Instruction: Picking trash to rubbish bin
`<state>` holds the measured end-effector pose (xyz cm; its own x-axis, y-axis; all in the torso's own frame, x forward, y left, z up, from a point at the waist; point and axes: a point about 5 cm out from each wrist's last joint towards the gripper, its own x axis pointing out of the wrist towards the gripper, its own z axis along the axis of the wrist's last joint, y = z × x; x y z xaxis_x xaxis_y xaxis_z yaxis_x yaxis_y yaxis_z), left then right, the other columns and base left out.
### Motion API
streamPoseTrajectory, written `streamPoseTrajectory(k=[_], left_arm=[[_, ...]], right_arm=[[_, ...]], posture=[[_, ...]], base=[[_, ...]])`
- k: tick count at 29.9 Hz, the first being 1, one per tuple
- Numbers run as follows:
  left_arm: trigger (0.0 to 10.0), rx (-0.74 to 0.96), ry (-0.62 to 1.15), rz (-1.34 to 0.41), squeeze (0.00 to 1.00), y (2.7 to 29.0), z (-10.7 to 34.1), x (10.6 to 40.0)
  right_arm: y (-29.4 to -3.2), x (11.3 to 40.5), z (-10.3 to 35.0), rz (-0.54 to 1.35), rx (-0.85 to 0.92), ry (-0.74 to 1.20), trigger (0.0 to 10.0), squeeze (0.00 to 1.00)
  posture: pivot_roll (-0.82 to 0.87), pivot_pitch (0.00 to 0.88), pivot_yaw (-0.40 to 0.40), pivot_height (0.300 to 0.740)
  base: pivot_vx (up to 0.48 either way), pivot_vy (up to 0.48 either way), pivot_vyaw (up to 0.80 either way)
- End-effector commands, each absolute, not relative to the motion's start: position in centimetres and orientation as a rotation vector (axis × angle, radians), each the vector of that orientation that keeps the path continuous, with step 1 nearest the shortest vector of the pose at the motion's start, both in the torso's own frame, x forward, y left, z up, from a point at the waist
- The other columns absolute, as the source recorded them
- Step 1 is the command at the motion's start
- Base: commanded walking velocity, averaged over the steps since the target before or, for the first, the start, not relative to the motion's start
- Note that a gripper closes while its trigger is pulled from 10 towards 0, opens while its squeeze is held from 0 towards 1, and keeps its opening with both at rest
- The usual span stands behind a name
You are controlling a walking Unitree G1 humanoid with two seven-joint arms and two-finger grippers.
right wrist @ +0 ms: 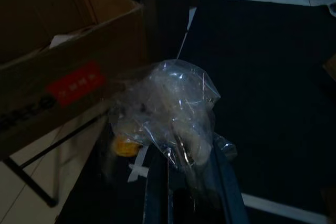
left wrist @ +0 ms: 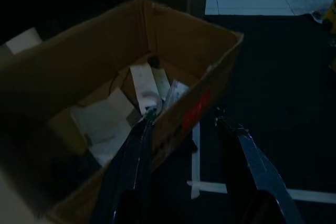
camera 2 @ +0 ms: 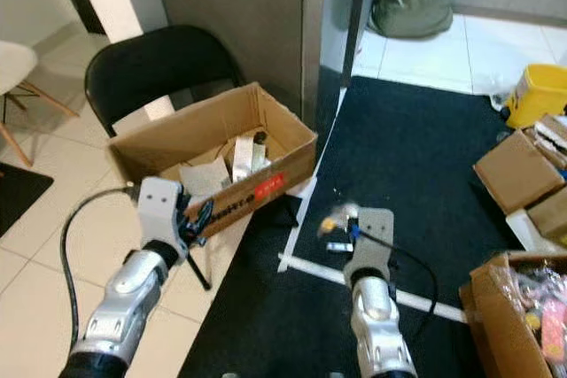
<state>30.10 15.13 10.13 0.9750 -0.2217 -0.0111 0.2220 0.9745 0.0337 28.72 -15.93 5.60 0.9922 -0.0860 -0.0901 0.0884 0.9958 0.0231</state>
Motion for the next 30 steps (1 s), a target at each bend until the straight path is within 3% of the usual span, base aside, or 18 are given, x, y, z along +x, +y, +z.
streamPoseTrajectory(k=[1,30], left_arm=[[10.0,0.044,0.025,-0.228,0.07,15.15,9.62,29.82],[10.0,0.049,0.024,-0.236,0.07,15.06,9.66,29.78]], right_arm=[[-16.17,28.31,4.94,-0.097,0.028,0.115,10.0,0.00],[-15.87,28.42,5.05,-0.076,0.010,0.114,10.0,0.00]], posture=[[-0.02,0.140,0.060,0.740],[-0.02,0.140,0.060,0.740]], base=[[0.341,0.000,0.00],[0.343,0.000,0.00]])
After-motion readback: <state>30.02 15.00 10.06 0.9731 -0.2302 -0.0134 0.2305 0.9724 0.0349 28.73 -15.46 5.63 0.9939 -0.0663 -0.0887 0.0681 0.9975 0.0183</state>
